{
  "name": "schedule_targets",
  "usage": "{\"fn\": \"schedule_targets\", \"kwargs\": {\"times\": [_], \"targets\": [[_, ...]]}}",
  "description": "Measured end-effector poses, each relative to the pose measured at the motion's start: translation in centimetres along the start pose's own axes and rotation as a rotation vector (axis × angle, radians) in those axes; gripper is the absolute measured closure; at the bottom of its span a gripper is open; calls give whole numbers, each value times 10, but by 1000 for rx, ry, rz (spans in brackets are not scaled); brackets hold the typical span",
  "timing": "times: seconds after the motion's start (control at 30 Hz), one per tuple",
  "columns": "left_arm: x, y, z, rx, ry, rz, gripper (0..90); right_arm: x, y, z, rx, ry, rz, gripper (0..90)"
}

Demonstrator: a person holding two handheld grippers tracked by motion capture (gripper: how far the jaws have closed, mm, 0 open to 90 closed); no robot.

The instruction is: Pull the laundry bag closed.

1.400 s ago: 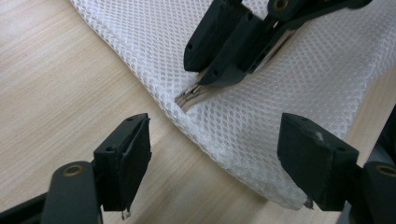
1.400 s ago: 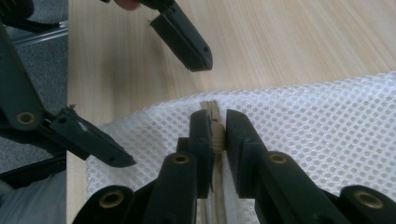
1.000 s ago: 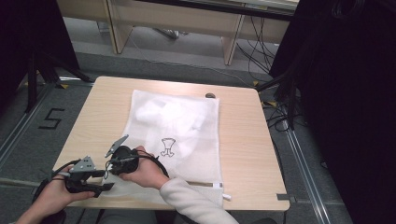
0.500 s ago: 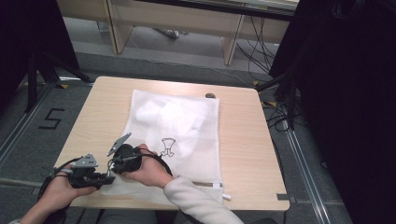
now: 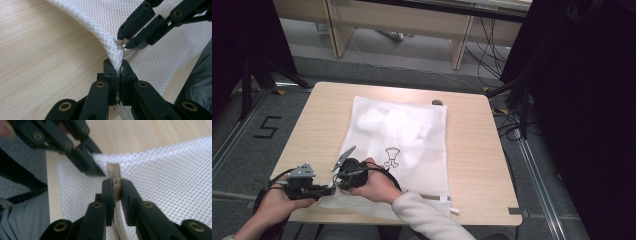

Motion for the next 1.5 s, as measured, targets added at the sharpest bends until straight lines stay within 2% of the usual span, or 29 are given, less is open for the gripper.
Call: {"fn": "schedule_targets", "kwargs": {"times": [0.03, 0.07, 0.2, 0.23, 0.3, 0.33, 0.4, 0.43, 0.47, 0.5, 0.57, 0.67, 0.7, 0.73, 0.77, 0.8, 0.83, 0.87, 0.9, 0.93, 0.97, 1.0, 1.03, 1.1, 1.2, 1.23, 1.4, 1.47, 1.5], "targets": [[0, 0, 0, 0, -6, -1, 856, 1, 0, -2, 5, 0, 10, 823], [0, 0, 0, 4, 12, 0, 856, 0, 0, -3, 6, -4, 20, 823], [0, 0, 0, 10, 10, -7, 855, 0, 0, -4, 4, 5, 16, 823], [-1, -1, 0, -5, 3, 3, 855, 0, -1, -4, 1, 7, 11, 823], [-2, 0, 1, 6, -1, 1, 855, 0, 0, -6, 16, 11, 10, 823], [-2, 0, 1, 14, -2, -5, 855, 0, -1, -6, 1, 8, 14, 823], [-1, 0, 1, 8, -31, -3, 855, 0, -1, -9, 17, 11, 11, 823], [-1, 0, 1, 8, -31, -3, 855, 0, -2, -10, 12, 14, 11, 823], [-3, -1, 2, 19, -18, 2, 854, 0, -4, -11, -14, 9, 11, 823], [-3, -1, 2, 20, -16, -9, 855, -1, -1, -11, 16, 3, 22, 823], [-4, -1, 2, 25, -19, -8, 854, -2, -1, -13, 23, 2, 18, 823], [-4, -2, 3, 29, -22, -17, 854, -6, -1, -16, 24, -2, 18, 822], [-3, -3, 3, 23, -29, -18, 854, -9, -3, -19, 25, -18, 21, 821], [-1, -4, 4, 35, -34, -21, 854, -9, -3, -20, 28, -18, 24, 821], [0, -5, 4, 36, -46, -10, 854, -10, -3, -21, 27, -20, 30, 822], [0, -5, 4, 36, -46, -10, 854, -10, -3, -22, 30, -19, 22, 822], [-1, -5, 3, 34, -29, -14, 854, -10, -3, -22, 12, -23, 22, 821], [-2, -5, 4, 50, -27, -15, 854, -11, -2, -23, 25, -25, 30, 822], [-2, -5, 4, 50, -27, -15, 854, -11, -2, -23, 25, -25, 30, 822], [-2, -6, 4, 43, -38, -16, 854, -11, -2, -25, 16, -2, 13, 822], [-3, -5, 4, 46, -36, -17, 854, -12, 0, -27, 32, 25, 9, 821], [-3, -5, 4, 41, -44, -19, 855, -12, 0, -27, 9, 6, 16, 821], [-4, -6, 4, 29, -34, -23, 855, -12, 0, -28, 14, 6, 23, 822], [-4, -5, 4, 38, -38, -22, 855, -12, -2, -30, 6, 8, 17, 822], [-3, -5, 4, 35, -61, -12, 854, -12, -3, -31, 15, 11, 15, 821], [-5, -5, 4, 39, -39, -17, 855, -12, -3, -32, 13, 13, 15, 821], [-5, -5, 4, 38, -41, -16, 854, -14, -3, -35, 21, 20, 6, 821], [-5, -5, 4, 35, -37, -22, 855, -14, -5, -36, 10, 24, 0, 821], [-5, -5, 4, 35, -41, -19, 855, -15, -5, -36, 23, 15, 17, 821]]}}
Point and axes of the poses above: each handheld gripper's, and its own axes: x roughly forward along the jaws, z roughly out of its top, y roughly to its left, the point moved 4 cm from there along x, roughly forward along the jaws, and after that the axes turned 3 degrees about -z, right-handed, at the moved point
